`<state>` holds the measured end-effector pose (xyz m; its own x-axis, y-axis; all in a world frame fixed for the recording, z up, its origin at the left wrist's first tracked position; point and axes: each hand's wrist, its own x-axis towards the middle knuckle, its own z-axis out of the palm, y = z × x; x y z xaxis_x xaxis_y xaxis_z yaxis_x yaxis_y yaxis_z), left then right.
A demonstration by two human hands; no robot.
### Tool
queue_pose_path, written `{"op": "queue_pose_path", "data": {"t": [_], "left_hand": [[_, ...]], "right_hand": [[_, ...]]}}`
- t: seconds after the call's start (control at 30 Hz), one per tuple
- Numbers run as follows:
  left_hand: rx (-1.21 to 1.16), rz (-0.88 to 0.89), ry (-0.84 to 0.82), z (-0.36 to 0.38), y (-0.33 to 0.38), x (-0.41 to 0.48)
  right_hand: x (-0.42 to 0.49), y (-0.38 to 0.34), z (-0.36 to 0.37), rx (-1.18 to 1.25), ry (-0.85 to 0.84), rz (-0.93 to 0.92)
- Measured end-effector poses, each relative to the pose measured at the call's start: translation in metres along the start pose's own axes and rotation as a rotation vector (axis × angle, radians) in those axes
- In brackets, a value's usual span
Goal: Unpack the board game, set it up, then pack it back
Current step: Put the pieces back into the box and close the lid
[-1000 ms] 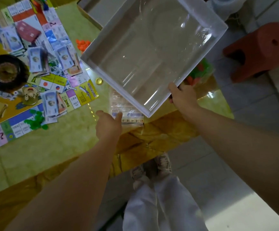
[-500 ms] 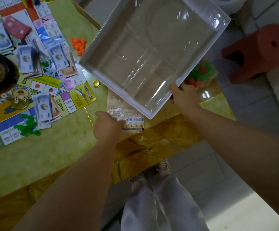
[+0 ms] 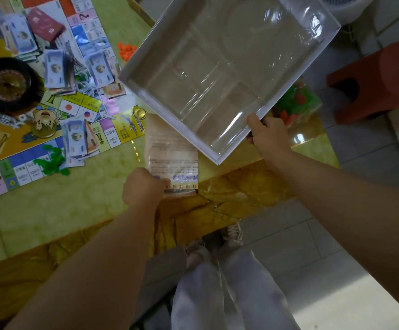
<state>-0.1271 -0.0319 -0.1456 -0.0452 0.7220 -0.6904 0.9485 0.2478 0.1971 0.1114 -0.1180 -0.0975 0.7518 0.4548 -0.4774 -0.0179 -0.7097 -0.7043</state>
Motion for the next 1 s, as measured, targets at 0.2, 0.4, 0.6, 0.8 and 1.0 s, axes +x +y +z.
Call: {"op": "queue_pose_path", "data": {"t": [0.2,0.4,0.6,0.8,1.0], "left_hand": [[-0.020,-0.154,0.007,-0.022,-0.077,-0.028],[-0.059,-0.176,0.029,-0.021,-0.110,-0.045],[-0.179,-0.225,0.162,-0.029,-0.116,-0.061],[-0.247,-0.174,0.236,-0.040,-0.119,-0.071],[-0.534,0.071,0.178,-0.041,-0.103,-0.088]], "right_hand": [[-0.037,-0.002,0.016,-0.024,-0.085,0.004],[-0.069,0.013,0.032,-0.045,-0.111,0.005],[-0.087,0.023,0.032,-0.061,-0.100,0.002],[-0.111,0.022,0.031,-0.030,-0.098,0.029],[-0.133,0.035,0.030,-0.015,-0.078,0.066]]}}
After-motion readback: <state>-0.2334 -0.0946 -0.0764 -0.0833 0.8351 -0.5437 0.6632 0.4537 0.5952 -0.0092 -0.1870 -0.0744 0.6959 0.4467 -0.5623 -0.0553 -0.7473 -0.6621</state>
